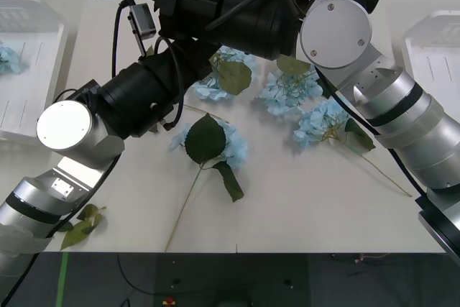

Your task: Place the red flowers into the right box and the blue flowers into the left box. If a person shows an open palm, hand one flower to the person first, then continue sorting.

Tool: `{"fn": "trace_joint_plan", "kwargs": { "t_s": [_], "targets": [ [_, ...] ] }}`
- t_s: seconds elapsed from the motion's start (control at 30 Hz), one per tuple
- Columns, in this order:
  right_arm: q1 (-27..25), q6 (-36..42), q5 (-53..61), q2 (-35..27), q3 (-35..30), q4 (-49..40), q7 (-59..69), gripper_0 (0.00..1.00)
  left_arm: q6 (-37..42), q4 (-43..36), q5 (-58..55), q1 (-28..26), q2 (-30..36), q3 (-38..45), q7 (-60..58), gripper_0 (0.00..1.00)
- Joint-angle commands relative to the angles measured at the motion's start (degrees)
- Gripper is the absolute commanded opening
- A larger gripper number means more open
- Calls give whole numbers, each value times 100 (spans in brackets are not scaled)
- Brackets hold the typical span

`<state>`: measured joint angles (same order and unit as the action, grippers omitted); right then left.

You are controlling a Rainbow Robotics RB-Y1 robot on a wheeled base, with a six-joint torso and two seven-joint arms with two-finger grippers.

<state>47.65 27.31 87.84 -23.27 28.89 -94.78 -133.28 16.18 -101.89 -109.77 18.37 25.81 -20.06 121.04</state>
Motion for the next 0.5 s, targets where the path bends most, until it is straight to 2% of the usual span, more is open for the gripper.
{"fn": "trace_joint_plan", "kwargs": {
  "t_s": [0.03,0.5],
  "targets": [
    [25,-59,-39,112,29,-93,-208,0,-97,-59,-133,228,-128,-77,-142,0],
    [33,-59,-74,103,29,-93,-216,0,-168,-59,-133,228,-58,-77,-107,0]
  ]
}}
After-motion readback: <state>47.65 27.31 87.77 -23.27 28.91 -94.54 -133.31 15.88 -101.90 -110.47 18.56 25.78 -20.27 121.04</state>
